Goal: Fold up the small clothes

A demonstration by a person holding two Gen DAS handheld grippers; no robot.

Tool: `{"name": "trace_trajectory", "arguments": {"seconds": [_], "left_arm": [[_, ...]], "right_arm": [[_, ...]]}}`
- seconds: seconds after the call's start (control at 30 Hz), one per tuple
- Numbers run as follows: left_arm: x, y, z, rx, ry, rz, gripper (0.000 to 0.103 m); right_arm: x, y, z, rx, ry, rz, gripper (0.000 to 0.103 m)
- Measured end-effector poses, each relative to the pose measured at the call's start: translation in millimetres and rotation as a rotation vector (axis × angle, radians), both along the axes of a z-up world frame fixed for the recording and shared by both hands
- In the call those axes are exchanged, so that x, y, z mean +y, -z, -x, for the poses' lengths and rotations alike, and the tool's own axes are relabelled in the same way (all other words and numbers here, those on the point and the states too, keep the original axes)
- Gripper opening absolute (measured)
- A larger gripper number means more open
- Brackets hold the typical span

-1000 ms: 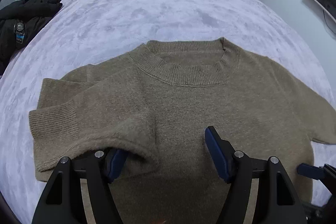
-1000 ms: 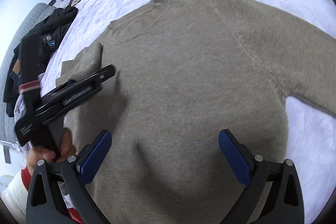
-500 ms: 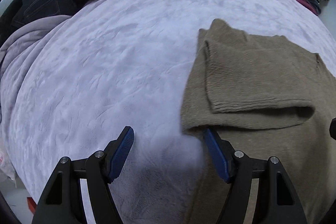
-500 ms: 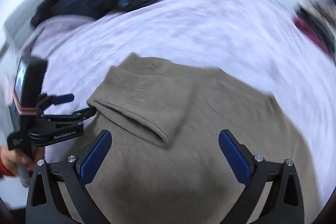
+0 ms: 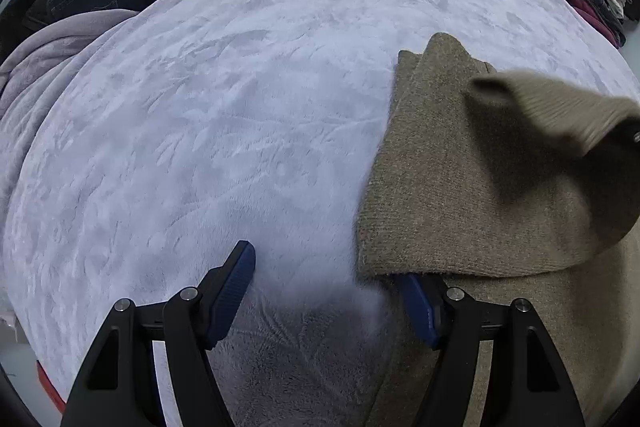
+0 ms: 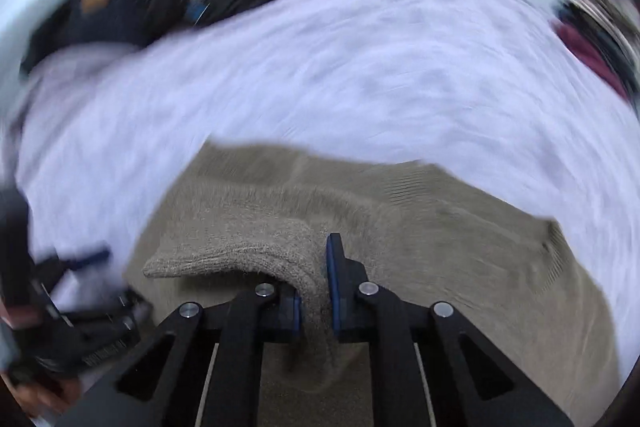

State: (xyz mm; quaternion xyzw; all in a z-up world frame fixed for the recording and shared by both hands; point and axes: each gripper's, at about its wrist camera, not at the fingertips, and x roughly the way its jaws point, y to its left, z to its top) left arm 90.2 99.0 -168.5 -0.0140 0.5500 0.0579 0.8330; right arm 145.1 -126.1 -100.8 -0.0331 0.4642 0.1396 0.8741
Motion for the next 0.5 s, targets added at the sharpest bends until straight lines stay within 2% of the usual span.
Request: {"name": "trace_trajectory", "arguments": {"seconds": [0.1,0.17,0.23,0.3,0.37,0.43,0.47,0.5], "left_arm": [[-1,0,1,0.002,0.001,-0.006,0.071],[-1,0,0,0.005,0.001,-0.004,0.071],[-3,1,-1,0.008,0.003,-0.014,0.074],[-4,0,0,0.004,-0.005,-0.039,0.079],[-3,2,-4,0.009,-0.007,-0.038,0.079],[-3,2,-4,0.011,-0.009,-0.041,0.079],[-3,2,-4,0.011,-0.009,-0.044,0.079],[-4,2,-4,0.012,-0.009,-0.048,0.079]], "right_arm": [[-65,-14,14,-0.032,0.223,-0.147,0.01],[-110,-7,26,-0.006,0.359,-0.247,0.01],[-148,11,36,0.057,0.463,-0.327,0.01],[-176,31,43,0.123,0.524,-0.433,0.012],[-192,44,51,0.165,0.537,-0.536,0.015],[-197,47,54,0.176,0.543,-0.557,0.043],[-198,48,54,0.165,0.549,-0.589,0.062],[-201,48,57,0.149,0.553,-0.643,0.064]]}}
